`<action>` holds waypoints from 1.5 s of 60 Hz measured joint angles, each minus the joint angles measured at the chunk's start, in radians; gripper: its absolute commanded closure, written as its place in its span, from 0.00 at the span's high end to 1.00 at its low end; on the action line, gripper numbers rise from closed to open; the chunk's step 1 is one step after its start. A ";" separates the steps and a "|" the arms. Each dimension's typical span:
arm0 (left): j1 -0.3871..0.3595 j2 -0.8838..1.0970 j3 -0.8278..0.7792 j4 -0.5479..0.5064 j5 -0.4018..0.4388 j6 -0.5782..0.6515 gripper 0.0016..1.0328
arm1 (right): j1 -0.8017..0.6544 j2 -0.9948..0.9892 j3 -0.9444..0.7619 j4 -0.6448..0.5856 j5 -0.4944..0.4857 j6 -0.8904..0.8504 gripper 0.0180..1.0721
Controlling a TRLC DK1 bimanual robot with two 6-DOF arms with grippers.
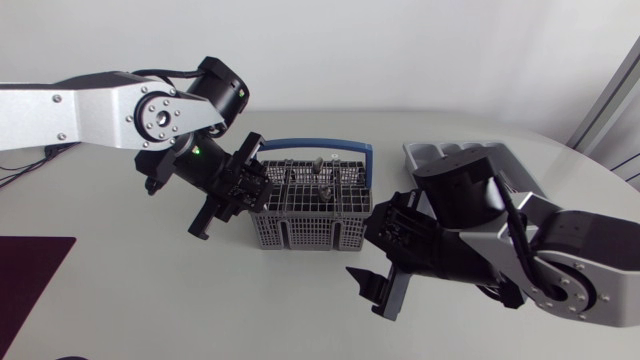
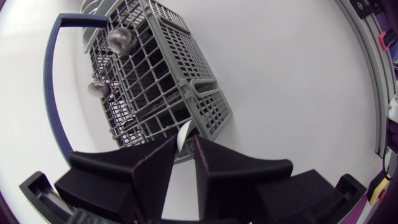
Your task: Unload the cutlery basket into the drawer organizer.
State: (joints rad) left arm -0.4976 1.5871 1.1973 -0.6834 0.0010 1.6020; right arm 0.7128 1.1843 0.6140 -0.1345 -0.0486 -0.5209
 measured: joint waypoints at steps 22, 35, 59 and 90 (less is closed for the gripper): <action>0.005 -0.001 0.000 0.023 0.002 -0.001 0.09 | 0.002 0.000 0.000 0.001 0.000 0.000 0.94; 0.019 -0.027 0.000 0.018 0.007 -0.001 0.09 | 0.023 0.000 0.000 -0.001 0.001 0.008 0.94; 0.024 -0.153 0.000 0.007 0.016 -0.005 0.09 | 0.067 -0.040 0.000 -0.034 0.030 0.023 0.94; -0.001 -0.362 -0.008 0.003 0.016 -0.095 0.10 | 0.126 -0.214 -0.004 -0.106 0.133 0.058 0.94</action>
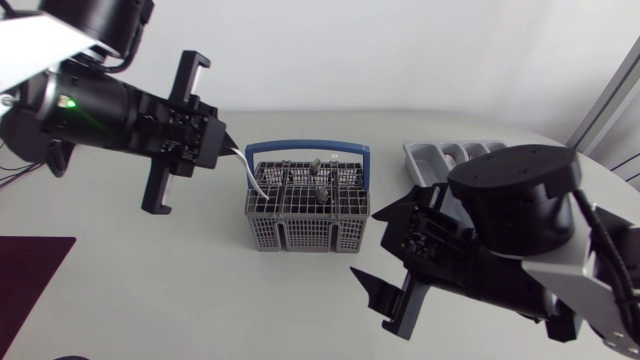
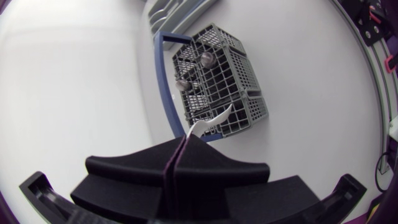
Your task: Unload the cutlery basket into the drawer organizer.
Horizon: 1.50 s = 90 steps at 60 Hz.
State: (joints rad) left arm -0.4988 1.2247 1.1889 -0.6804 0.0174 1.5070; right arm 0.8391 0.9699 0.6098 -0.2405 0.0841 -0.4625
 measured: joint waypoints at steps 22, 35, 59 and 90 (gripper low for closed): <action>-0.091 -0.060 0.072 0.001 0.000 -0.504 0.14 | 0.011 -0.206 -0.057 -0.026 0.068 0.018 0.94; -0.166 0.072 0.148 -0.029 0.111 -0.943 0.14 | 0.041 -0.317 -0.062 -0.024 0.138 0.022 0.93; -0.249 0.257 0.272 -0.083 0.286 -1.359 0.14 | 0.098 -0.335 -0.062 0.072 0.217 0.013 0.86; -0.228 0.306 0.299 -0.109 0.353 -1.429 0.13 | 0.109 -0.091 -0.090 0.358 0.332 -0.105 0.28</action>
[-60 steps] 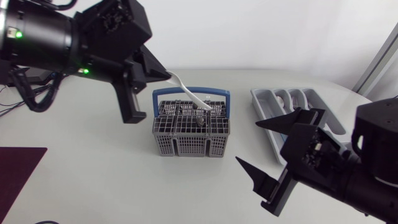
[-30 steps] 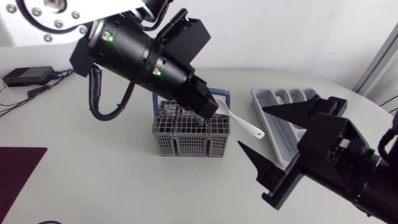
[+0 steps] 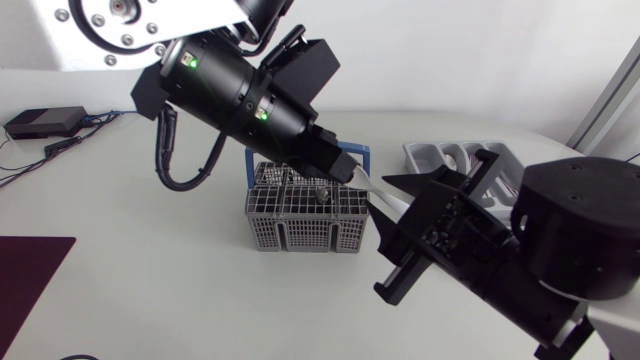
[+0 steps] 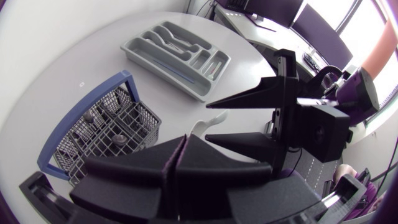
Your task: Unload the cutlery basket into the drawer organizer.
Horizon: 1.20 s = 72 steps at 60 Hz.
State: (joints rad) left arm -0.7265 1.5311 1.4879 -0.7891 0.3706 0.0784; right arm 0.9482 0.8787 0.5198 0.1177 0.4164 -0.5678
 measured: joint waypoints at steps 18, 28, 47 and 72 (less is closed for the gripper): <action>0.004 0.017 0.000 -0.007 0.014 0.000 0.13 | -0.002 0.017 0.000 0.014 0.000 -0.010 0.18; 0.004 0.018 0.000 -0.008 0.015 0.000 0.13 | -0.002 0.026 -0.014 0.023 0.000 -0.021 0.12; 0.003 0.020 0.000 -0.014 0.024 -0.002 0.37 | -0.003 0.027 -0.020 0.029 -0.001 -0.026 0.06; 0.096 -0.008 0.080 -0.009 0.051 -0.007 0.89 | -0.034 -0.100 -0.061 -0.116 -0.077 -0.036 0.06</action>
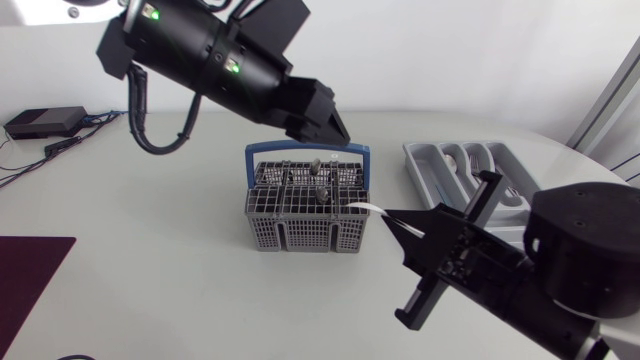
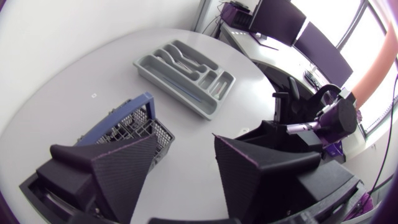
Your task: Unload the cutlery basket into the drawer organizer.
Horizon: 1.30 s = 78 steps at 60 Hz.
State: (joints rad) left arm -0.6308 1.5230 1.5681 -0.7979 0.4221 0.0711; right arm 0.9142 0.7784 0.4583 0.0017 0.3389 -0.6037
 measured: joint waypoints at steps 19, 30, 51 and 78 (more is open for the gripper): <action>0.075 -0.011 -0.009 0.015 0.008 0.089 0.89 | -0.151 -0.194 -0.059 -0.181 -0.137 -0.024 0.06; 0.076 -0.021 -0.085 0.037 -0.002 0.210 0.89 | -0.382 -0.274 -0.061 -0.309 -0.393 -0.080 0.06; 0.076 -0.070 -0.200 0.094 -0.039 0.361 0.90 | -1.072 -0.066 -0.017 -0.365 -0.933 -0.342 0.06; 0.072 -0.107 -0.264 0.132 -0.064 0.437 0.90 | -1.368 0.372 0.162 -0.398 -1.069 -0.613 0.06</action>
State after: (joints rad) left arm -0.5583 1.4158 1.3037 -0.6662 0.3580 0.5083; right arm -0.4541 1.1500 0.6205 -0.3962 -0.7300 -1.2163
